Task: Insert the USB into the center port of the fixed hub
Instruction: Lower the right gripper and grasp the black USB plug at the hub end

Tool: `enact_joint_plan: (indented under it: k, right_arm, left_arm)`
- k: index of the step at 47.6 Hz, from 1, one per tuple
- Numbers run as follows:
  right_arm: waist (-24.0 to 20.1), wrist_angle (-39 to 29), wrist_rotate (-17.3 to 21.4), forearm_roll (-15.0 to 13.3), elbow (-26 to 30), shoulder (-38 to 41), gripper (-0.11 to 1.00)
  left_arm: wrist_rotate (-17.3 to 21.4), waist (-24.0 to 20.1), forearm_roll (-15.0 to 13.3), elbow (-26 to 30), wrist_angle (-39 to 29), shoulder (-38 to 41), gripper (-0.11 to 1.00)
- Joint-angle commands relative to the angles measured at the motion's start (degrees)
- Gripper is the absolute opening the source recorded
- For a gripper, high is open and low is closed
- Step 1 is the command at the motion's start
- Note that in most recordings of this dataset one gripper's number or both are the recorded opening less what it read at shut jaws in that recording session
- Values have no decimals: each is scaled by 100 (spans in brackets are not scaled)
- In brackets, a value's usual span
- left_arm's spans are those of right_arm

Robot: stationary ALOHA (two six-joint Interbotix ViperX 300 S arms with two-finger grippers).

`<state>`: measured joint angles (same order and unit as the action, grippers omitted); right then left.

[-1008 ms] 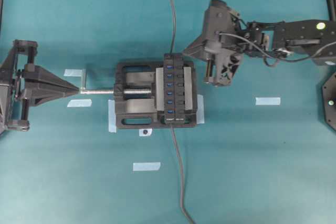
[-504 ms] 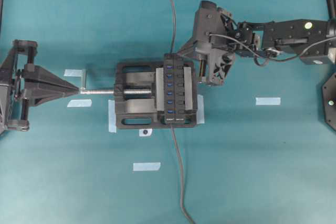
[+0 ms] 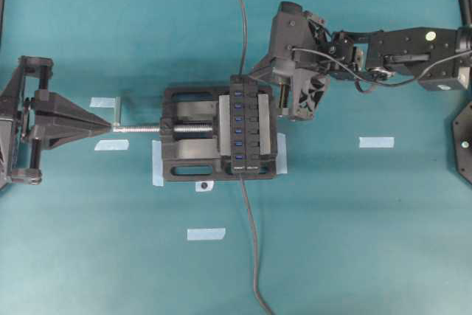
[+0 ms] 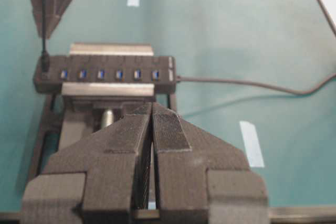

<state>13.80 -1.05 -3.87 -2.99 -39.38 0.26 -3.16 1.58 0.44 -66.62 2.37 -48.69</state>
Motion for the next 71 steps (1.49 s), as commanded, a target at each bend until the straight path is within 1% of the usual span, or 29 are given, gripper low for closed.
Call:
enact_joint_plan:
  k: [1, 4, 7, 10, 17, 19, 20, 21, 28, 38, 71]
  right_arm:
    - [18, 18, 9, 18, 132, -62, 9]
    - [9, 35, -26, 18, 132, -53, 16]
    - [-9, 62, -70, 18, 132, -53, 27]
    - [-9, 105, -53, 18, 141, -35, 41]
    - [-18, 141, -35, 18, 185, 44, 82]
    - [-26, 149, -35, 18, 202, 70, 90]
    - [-18, 141, -44, 18, 211, 79, 92]
    - [-18, 141, -35, 18, 229, 97, 93]
    - [-18, 149, -44, 18, 334, 185, 87]
    - [-18, 149, -44, 18, 404, 237, 87]
    - [-26, 334, -26, 18, 527, 439, 86]
  left_arm:
    - [0, 0, 9, 141, 26, 26, 0]
    - [0, 0, 9, 149, 26, 26, 0]
    - [0, 0, 9, 158, 26, 26, 0]
    - [0, 0, 9, 167, 26, 18, 0]
    - [0, 0, 9, 158, 26, 18, 0]
    - [0, 0, 18, 158, 26, 9, 0]
    - [0, 9, 9, 158, 26, 18, 0]
    - [-9, 0, 9, 158, 26, 18, 0]
    - [-9, 0, 9, 176, -9, 26, 0]
    - [-9, 0, 9, 237, -237, 0, 0]
    - [-18, 0, 9, 211, -237, -9, 0]
